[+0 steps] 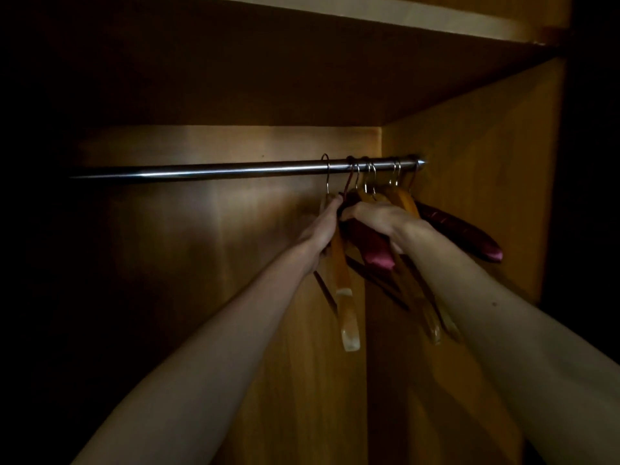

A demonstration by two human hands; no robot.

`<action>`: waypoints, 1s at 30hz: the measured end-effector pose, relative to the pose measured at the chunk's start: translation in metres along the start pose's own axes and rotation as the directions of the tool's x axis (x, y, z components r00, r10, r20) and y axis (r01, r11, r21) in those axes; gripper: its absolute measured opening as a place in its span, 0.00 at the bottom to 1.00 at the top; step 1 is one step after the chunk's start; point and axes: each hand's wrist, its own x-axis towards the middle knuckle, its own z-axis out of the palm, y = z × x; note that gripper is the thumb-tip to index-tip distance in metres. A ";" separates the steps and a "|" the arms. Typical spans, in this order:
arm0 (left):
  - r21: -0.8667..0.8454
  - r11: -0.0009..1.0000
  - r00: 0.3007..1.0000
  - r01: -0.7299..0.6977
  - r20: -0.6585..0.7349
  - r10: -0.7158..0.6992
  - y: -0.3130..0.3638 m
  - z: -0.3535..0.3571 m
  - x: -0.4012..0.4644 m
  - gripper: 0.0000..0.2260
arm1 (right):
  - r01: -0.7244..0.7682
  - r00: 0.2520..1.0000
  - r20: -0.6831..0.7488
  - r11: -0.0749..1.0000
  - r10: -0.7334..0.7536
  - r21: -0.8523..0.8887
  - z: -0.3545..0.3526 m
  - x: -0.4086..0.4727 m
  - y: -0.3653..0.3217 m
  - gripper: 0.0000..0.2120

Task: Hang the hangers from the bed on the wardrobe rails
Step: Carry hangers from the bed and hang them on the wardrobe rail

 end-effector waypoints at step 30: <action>0.278 0.738 0.683 0.615 0.278 -0.675 -0.476 0.068 -0.301 0.13 | -0.419 0.890 0.106 0.887 0.443 -0.193 0.159 -0.190 0.435 0.04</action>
